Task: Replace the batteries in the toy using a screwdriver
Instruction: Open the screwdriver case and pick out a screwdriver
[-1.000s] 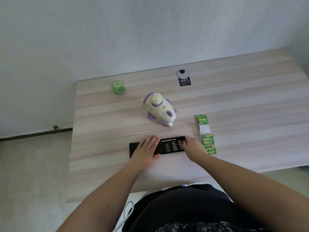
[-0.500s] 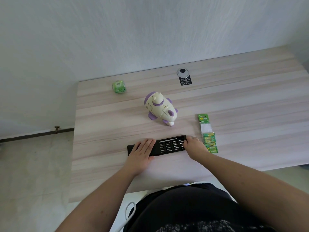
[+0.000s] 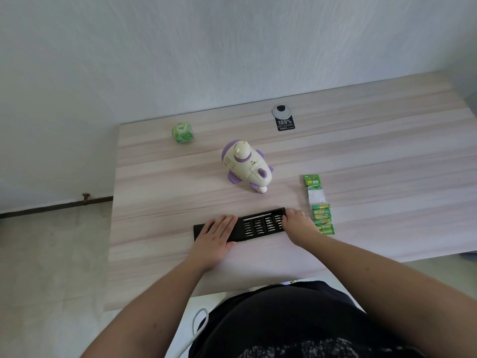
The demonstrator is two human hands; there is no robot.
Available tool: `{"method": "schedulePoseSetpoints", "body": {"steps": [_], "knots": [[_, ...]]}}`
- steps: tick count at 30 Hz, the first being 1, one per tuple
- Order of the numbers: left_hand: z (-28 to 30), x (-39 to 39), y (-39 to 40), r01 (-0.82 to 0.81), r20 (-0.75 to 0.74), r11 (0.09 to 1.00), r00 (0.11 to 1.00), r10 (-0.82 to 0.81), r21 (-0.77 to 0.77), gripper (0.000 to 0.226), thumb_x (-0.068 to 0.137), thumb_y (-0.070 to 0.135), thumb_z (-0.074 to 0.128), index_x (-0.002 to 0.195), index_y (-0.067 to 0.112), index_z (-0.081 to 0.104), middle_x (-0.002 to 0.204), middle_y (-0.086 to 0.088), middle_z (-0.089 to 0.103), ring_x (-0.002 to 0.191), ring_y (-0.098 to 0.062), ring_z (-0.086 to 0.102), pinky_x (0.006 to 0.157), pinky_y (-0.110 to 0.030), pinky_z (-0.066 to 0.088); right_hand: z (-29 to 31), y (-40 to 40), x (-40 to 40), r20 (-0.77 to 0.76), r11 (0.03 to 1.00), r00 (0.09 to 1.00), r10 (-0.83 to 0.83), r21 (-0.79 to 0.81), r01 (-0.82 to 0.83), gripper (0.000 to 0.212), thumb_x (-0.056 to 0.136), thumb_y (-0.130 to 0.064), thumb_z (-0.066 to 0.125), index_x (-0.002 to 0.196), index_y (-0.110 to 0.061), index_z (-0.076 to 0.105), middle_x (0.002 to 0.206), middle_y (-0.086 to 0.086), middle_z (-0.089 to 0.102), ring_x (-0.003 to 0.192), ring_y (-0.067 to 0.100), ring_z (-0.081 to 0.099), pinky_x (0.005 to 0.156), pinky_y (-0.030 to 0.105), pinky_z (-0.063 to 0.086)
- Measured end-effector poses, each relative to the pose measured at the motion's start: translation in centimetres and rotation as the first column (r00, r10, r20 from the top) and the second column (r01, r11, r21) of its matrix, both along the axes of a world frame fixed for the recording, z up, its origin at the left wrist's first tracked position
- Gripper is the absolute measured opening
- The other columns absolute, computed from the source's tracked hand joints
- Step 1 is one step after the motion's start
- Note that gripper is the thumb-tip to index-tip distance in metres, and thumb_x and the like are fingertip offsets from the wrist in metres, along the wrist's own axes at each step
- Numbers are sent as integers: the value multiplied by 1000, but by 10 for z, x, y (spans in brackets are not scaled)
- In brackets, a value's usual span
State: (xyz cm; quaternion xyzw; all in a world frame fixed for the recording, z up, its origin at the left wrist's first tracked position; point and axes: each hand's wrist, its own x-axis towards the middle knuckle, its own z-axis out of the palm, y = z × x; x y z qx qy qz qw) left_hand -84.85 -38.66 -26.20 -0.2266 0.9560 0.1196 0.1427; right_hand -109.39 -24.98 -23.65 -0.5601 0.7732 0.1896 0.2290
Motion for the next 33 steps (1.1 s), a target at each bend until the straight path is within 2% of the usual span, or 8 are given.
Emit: {"method": "schedulePoseSetpoints", "body": {"steps": [7,11,15,19,22,24,28,33], "knots": [[0,20,-3,-53,34,998,998,54,-26,65,96,43,34,153,17,18,154,2,36,143,-12,22,114,-37,15,-4,1,-4,39,999,998,-42,-10,42,34,90,1,47,124,1,42,122,18,44,107,37,51,78,41,49],[0,19,-2,-84,42,996,996,84,12,66,96,43,35,154,19,18,158,3,29,145,-9,14,116,-37,11,-2,3,-3,205,955,947,-247,-112,274,26,99,-12,40,123,-2,44,111,18,49,104,36,54,80,41,48],[-4,17,2,-112,-26,993,993,113,40,67,96,45,32,155,20,13,162,6,12,148,-4,0,119,-34,-5,1,7,-3,355,836,815,-458,-141,531,30,104,-27,31,114,-6,50,109,18,57,95,34,57,76,38,45],[0,-2,6,-112,-80,993,990,115,45,70,95,50,32,154,16,16,163,2,13,150,-14,8,119,-36,-3,7,7,1,456,693,658,-599,-117,711,27,102,-29,36,96,-7,50,99,16,62,80,27,52,66,34,38],[4,-21,9,-80,-24,993,996,82,83,80,94,54,34,156,16,1,163,4,-2,150,-14,-5,120,-38,-8,11,12,8,485,615,559,-673,-52,787,23,100,-21,38,108,-7,53,93,11,62,79,27,52,62,31,38],[7,-28,8,-63,-2,993,998,64,100,85,93,54,43,156,15,0,163,4,-3,150,-13,-7,120,-40,-6,13,16,14,520,571,481,-706,16,821,26,99,-21,38,119,-11,52,93,11,63,76,26,54,54,29,37],[10,-27,4,-42,-42,993,998,47,108,82,91,47,54,154,16,14,162,3,10,150,-14,2,120,-39,-2,13,20,22,614,462,326,-719,71,884,33,97,-19,41,129,-18,48,95,8,66,69,19,55,52,25,39],[11,-20,2,59,-118,994,992,-47,94,68,87,40,60,147,18,36,159,0,23,149,-16,12,122,-44,10,15,18,28,694,354,204,-690,79,932,38,97,-23,48,134,-26,43,100,0,65,83,20,63,57,27,44]]}}
